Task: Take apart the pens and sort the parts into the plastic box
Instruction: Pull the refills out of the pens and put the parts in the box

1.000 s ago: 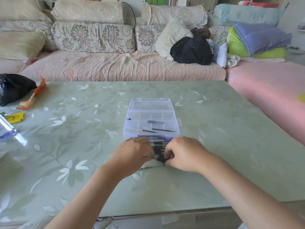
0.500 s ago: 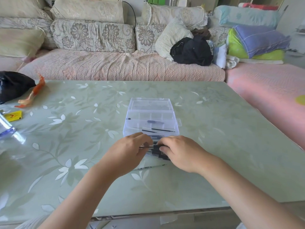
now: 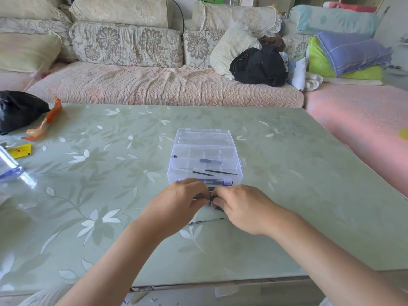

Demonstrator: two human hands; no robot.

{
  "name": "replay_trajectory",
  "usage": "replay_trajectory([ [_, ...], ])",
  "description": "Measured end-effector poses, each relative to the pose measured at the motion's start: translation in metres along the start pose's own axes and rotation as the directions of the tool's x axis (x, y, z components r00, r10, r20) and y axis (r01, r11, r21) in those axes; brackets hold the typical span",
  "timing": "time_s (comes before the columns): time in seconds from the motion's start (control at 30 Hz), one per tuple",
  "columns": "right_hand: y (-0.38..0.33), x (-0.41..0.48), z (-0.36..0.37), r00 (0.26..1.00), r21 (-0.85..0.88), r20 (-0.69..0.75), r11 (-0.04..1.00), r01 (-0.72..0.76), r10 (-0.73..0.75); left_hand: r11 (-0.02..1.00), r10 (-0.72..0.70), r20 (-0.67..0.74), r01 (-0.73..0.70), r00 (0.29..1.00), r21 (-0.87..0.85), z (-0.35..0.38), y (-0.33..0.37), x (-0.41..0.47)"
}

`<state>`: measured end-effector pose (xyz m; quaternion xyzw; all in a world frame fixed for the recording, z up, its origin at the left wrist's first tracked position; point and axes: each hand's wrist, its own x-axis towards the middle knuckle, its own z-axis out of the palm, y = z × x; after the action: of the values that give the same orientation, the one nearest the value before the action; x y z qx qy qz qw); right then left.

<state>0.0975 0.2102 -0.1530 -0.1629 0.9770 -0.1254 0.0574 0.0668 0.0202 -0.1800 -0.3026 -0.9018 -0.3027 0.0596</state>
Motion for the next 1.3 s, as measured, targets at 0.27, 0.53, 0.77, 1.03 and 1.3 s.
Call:
replay_trajectory([
  [0.27,-0.001,0.002,-0.005,1.000,-0.027,-0.022,1.000,0.012,-0.012,0.999,0.001,0.026,0.000,1.000,-0.048,-0.001,-0.004,0.002],
  [0.53,0.007,-0.001,-0.008,0.999,0.056,-0.052,0.998,0.009,-0.006,0.998,-0.054,-0.012,0.055,0.998,0.014,-0.005,-0.008,0.003],
  [0.77,0.056,0.000,-0.012,0.984,0.167,-0.050,0.972,-0.163,0.174,0.982,-0.157,0.034,0.152,0.987,0.113,-0.004,-0.013,0.003],
  [1.03,0.073,-0.001,0.000,0.966,0.122,-0.028,0.960,-0.253,0.258,0.982,-0.160,0.069,0.151,0.985,0.111,0.008,-0.012,0.003],
  [1.3,0.062,0.000,-0.002,0.980,0.045,-0.100,0.985,-0.168,0.172,0.983,-0.153,0.058,0.146,0.986,0.114,0.009,-0.009,0.004],
])
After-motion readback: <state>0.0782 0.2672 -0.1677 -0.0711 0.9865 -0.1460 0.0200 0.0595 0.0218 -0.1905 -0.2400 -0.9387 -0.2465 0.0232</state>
